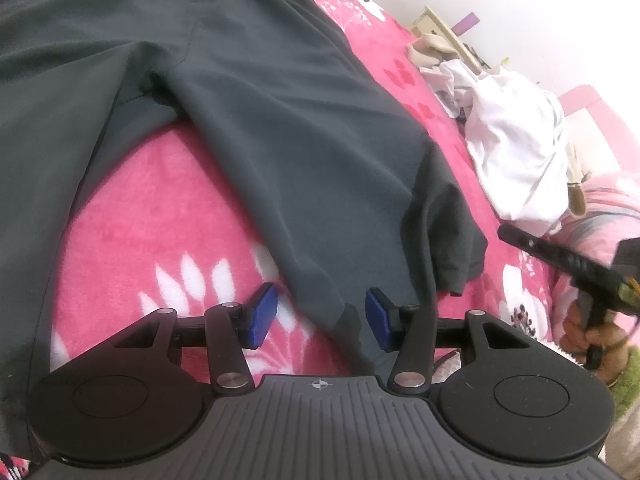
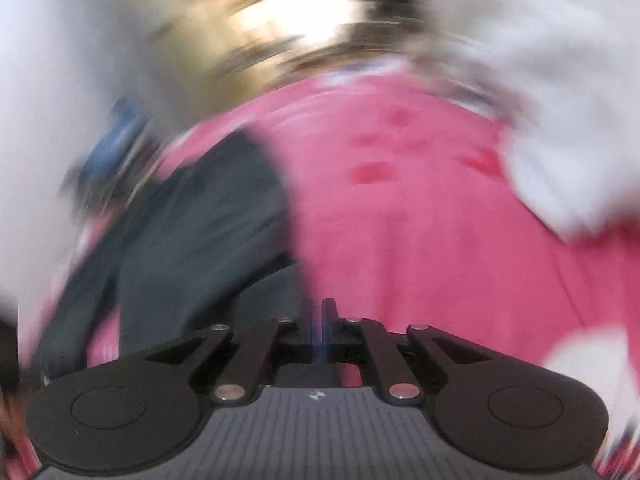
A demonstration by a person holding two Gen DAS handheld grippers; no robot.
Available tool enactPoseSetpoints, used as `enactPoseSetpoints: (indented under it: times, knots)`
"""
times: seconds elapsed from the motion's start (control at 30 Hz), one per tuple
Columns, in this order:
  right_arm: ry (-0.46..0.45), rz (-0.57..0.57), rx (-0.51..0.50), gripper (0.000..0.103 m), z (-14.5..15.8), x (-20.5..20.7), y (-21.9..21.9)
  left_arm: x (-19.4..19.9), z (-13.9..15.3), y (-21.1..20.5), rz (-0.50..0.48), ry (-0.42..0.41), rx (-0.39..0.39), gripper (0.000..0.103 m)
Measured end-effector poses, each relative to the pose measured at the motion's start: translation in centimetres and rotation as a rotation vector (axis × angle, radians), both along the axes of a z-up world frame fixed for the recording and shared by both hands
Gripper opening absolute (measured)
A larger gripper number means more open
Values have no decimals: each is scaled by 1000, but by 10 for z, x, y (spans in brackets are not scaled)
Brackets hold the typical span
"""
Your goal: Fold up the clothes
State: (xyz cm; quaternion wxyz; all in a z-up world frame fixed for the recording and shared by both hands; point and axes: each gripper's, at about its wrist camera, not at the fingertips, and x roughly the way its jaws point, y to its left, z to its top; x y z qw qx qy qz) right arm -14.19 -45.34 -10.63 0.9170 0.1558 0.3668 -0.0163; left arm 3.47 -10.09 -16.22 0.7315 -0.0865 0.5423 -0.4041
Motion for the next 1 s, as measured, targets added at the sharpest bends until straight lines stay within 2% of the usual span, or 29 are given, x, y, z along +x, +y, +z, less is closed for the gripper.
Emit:
enactPoseSetpoints:
  times: [0.07,0.13,0.23,0.27,0.37,0.47,0.6,0.73,0.9,0.93,1.0]
  knots:
    - [36,221,-146,14,4,13,30,0,0,0,1,0,2,49]
    - [68,402,-254,28,3,23,52,0,0,0,2,0,3,49]
    - [116,641,-368,30,-5,33,79,0,0,1,4,0,5,49]
    - [129,699,-383,29,-7,36,86,0,0,1,4,1,4,49]
    - [147,770,-416,30,-11,43,98,0,-1,1,4,3,0,49]
    - [180,803,-430,32,-15,52,99,1,-2,3,2,9,-7,49]
    - [207,817,-389,46,-6,56,97,3,-4,3,4,18,-18,49]
    - [254,806,-376,56,-14,70,90,4,-5,3,7,23,-24,49]
    - [237,742,-405,52,-25,72,93,4,-5,3,3,22,-26,49]
    - [217,675,-372,42,-22,70,84,4,-6,3,4,23,-27,49]
    - [177,540,-306,36,-18,64,67,4,-6,3,4,23,-28,49]
